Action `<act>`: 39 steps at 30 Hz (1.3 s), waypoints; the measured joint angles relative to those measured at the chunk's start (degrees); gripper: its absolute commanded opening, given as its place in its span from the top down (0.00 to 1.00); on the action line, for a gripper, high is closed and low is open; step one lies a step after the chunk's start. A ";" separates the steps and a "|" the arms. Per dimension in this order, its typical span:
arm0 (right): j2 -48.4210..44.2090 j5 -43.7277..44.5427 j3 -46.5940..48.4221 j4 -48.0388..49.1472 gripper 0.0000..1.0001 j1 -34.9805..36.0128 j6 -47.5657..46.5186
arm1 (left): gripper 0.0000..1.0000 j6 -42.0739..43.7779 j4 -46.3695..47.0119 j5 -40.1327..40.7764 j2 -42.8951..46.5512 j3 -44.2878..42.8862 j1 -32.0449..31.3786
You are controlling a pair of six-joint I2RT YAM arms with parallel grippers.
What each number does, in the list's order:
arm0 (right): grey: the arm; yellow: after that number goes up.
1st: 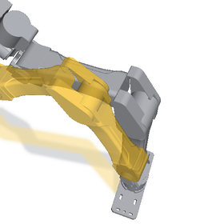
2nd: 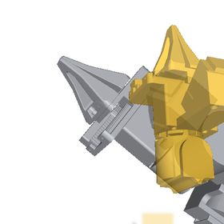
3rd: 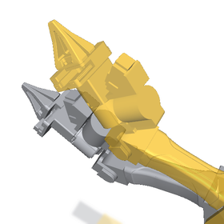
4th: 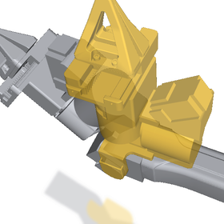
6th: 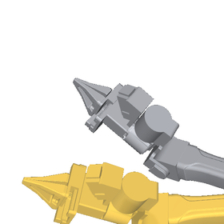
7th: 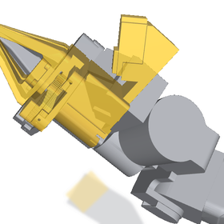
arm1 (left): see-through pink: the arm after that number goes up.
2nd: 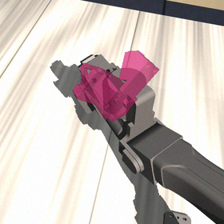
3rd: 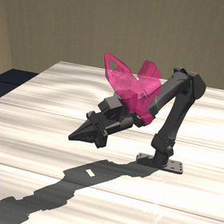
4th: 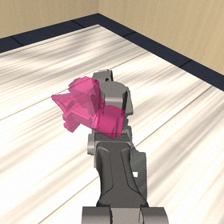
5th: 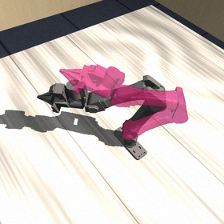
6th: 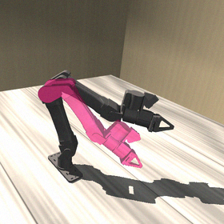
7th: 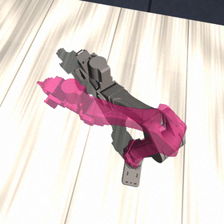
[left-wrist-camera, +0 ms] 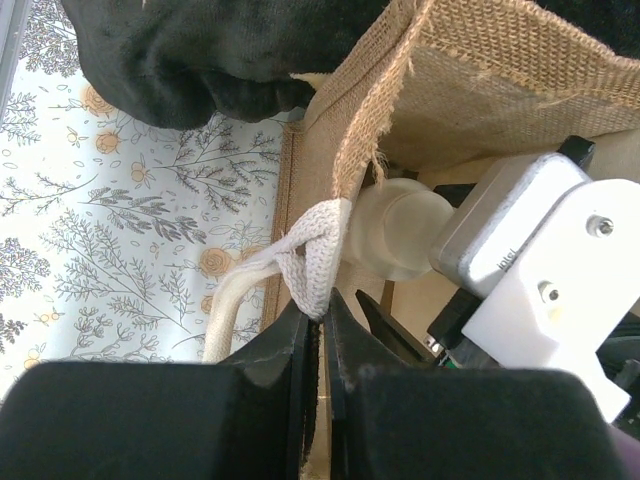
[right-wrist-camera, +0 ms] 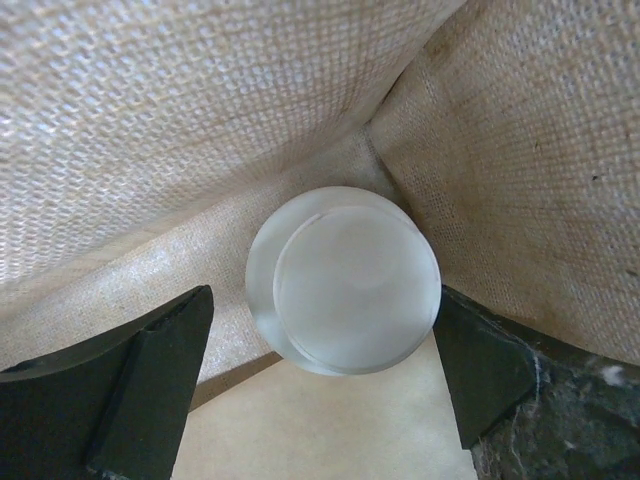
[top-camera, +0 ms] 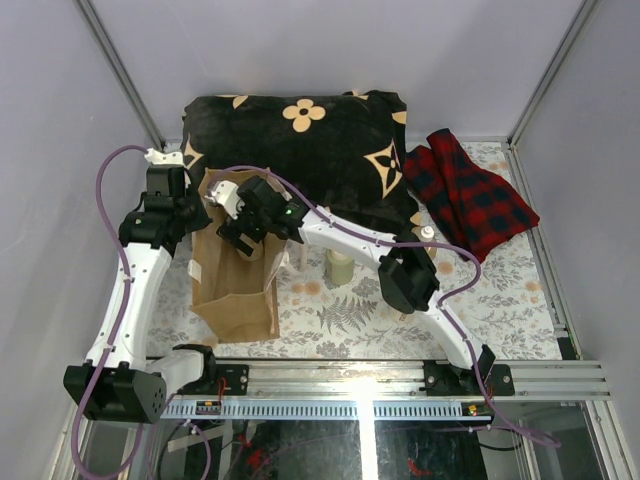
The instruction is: Place the personal care products into the canvas bag
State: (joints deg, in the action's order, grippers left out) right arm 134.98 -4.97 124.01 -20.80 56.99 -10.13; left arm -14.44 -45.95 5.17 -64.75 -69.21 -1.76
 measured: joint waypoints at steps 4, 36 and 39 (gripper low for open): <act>-0.76 -0.11 -0.63 0.59 0.00 0.00 0.00 | 1.00 0.00 0.04 0.24 0.02 0.11 0.00; -39.63 11.69 -20.00 -9.51 0.01 -3.93 5.53 | 1.00 -0.04 2.89 1.73 -0.15 1.99 0.00; -40.85 12.90 -23.91 -11.47 0.01 -4.46 7.54 | 1.00 -0.02 3.28 1.70 -0.48 1.99 0.00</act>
State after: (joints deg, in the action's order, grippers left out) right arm 94.13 7.92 100.09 -32.27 52.53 -2.59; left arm -14.46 -42.68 6.87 -65.23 -67.22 -1.76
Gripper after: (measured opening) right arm 0.993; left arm 0.038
